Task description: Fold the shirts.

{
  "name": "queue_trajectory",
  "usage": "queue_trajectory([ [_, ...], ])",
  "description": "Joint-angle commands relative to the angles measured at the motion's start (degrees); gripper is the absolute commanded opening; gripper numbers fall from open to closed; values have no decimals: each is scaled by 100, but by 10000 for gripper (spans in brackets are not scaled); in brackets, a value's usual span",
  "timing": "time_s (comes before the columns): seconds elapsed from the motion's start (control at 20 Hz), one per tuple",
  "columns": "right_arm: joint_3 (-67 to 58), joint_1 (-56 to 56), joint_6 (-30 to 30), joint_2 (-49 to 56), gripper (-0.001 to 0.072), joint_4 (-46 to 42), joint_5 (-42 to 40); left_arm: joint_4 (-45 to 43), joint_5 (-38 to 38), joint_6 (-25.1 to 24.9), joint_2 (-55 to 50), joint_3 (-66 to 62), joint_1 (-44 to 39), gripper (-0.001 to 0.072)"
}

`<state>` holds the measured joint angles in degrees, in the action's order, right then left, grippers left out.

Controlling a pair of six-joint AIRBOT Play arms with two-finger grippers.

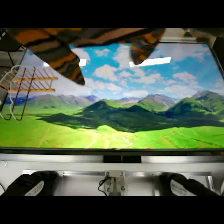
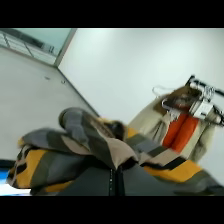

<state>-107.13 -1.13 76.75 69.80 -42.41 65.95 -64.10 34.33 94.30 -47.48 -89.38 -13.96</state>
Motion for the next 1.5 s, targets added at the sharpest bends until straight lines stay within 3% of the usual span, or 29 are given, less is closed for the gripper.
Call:
queue_trajectory([
  [0.0,304,-24,811,-940,62,-2990,2002,-1014,2920,-328,-59,-293,-2,58],
  [0.05,1034,-13,833,-1224,61,-3235,2218,-1486,3486,-116,-57,199,-13,58],
  [0.15,3058,-13,975,-1937,62,-3152,1679,-1827,3722,39,-37,1563,-13,58],
  [0.35,7571,-13,1635,-3005,62,-2406,146,-1613,2238,955,-42,4734,-448,58],
  [0.5,9143,-13,1788,-3156,90,-2153,-9,-1473,1987,1296,-39,5648,-890,59],
  [0.55,9112,-13,1606,-3156,232,-1996,-22,-1488,2028,1290,-39,5676,-1008,59],
  [0.6,8918,-13,1296,-3156,485,-1818,-9,-1502,2020,1290,-24,5654,-1084,59],
  [0.7,8078,-13,975,-3154,506,-1384,96,-1502,2006,1266,31,5574,-1113,59],
  [0.9,5917,61,1257,-2503,506,-1296,46,-1502,2009,1117,190,5493,-1106,59],
  [1.0,5254,542,1322,-1676,515,-1305,37,-1499,2006,1119,269,5493,-1108,59],
  [1.1,4835,1303,1456,-682,568,-1447,24,-1499,2006,1119,326,5493,-1106,59],
  [1.3,4087,2828,1961,1364,568,-2188,9,-1502,2009,962,350,5493,-1106,60],
  [1.45,3580,3359,2339,2337,566,-2509,-223,-1502,2004,837,348,5493,-1106,60],
])
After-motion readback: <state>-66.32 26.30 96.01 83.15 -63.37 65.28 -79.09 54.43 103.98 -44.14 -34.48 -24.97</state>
